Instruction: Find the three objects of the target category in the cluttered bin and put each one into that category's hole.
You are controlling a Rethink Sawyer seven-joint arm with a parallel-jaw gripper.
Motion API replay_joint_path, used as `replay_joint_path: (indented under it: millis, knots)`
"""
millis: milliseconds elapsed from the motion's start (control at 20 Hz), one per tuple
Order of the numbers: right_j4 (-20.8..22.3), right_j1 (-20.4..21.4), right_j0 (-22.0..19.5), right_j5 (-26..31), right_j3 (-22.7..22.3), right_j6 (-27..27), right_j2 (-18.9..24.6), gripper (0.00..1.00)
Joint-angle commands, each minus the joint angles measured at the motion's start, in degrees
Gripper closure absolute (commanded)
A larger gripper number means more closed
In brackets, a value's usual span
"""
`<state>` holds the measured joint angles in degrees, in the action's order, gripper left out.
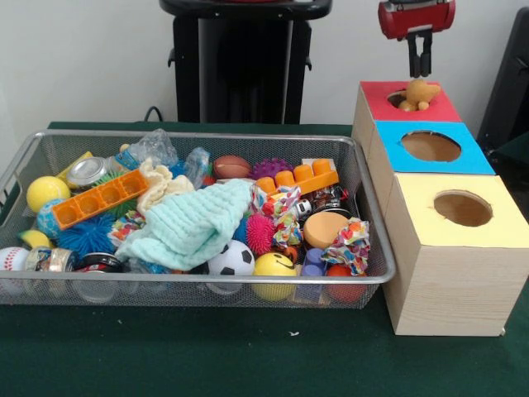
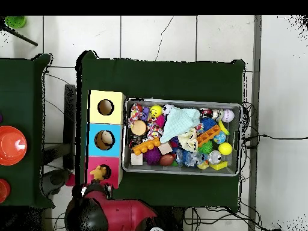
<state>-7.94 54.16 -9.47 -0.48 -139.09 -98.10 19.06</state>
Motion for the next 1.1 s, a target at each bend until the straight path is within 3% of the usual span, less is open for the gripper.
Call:
replay_joint_path:
  millis: [50, 450, 750, 1100]
  knots:
    - [-0.06, -2.34, 0.04, -5.68, 7.08, -10.42, -2.01, 1.0]
    - [-0.8, -1.64, 0.14, -5.33, 7.13, -10.35, -2.13, 1.0]
    - [0.77, -2.89, 1.06, -8.32, 7.29, -9.73, -3.55, 1.0]
    - [3.07, -4.13, 3.23, -10.36, 8.5, -6.68, -7.89, 1.0]
